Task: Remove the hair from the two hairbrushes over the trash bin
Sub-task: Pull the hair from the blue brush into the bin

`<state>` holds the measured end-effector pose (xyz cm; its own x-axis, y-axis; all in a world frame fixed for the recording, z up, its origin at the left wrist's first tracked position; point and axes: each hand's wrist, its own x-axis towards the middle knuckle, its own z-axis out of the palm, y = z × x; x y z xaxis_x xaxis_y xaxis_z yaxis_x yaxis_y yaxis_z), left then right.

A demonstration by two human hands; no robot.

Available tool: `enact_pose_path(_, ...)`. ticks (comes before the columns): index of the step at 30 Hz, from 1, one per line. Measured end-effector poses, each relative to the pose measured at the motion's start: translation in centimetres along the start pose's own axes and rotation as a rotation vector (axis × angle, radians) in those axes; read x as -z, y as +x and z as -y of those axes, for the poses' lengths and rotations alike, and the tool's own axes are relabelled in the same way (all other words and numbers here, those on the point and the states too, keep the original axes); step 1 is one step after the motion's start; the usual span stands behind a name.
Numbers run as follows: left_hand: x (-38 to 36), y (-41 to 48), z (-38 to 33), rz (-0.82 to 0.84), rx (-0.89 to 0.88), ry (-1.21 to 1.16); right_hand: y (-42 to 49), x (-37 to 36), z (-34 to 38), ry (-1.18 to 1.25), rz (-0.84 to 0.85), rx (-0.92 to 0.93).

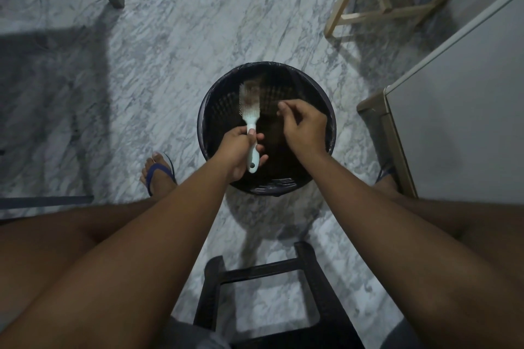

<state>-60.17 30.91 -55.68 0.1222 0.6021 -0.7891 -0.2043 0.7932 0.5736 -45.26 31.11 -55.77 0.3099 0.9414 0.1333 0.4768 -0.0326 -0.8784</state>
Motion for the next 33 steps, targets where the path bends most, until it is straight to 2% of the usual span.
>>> enact_pose_path(5, 0.1, 0.6, 0.4, -0.058, 0.04, -0.076, 0.8, 0.7, 0.7, 0.041, -0.183, 0.145)
enact_pose_path(11, 0.4, 0.5, 0.2, -0.11, 0.099, -0.176, 1.7, 2.3, 1.7, 0.126, -0.47, 0.007)
enact_pose_path(12, 0.5, 0.5, 0.1, -0.104, 0.092, -0.169, 1.6, 2.4, 1.7, 0.104, -0.43, -0.049)
enact_pose_path(13, 0.6, 0.5, 0.1, -0.094, 0.079, -0.152, 1.6, 2.3, 1.1, 0.045, -0.32, -0.142)
enact_pose_path(16, 0.7, 0.2, 0.1, -0.075, 0.022, -0.044, 1.5, 2.1, -1.2, -0.316, 0.283, -0.519)
enact_pose_path(17, 0.6, 0.1, 0.0, -0.064, 0.007, -0.02, 1.2, 2.0, -1.3, -0.374, 0.428, -0.572)
enact_pose_path(18, 0.5, 0.0, 0.0, -0.049, -0.004, -0.004, 1.0, 1.8, -1.1, -0.372, 0.497, -0.561)
enact_pose_path(23, 0.2, -0.6, -0.1, 0.044, -0.018, 0.11, 1.1, 0.2, 1.0, -0.148, 0.497, -0.276)
enact_pose_path(26, 0.2, -1.0, -0.3, 0.094, -0.006, 0.128, 1.8, 0.0, 1.4, -0.135, 0.484, -0.23)
enact_pose_path(29, 0.3, -0.9, -0.6, 0.096, -0.006, 0.1, 2.0, 0.3, 1.4, -0.165, 0.403, -0.208)
enact_pose_path(33, 0.4, -0.7, -0.7, 0.084, 0.002, 0.039, 2.0, 1.0, 1.6, -0.062, 0.264, -0.175)
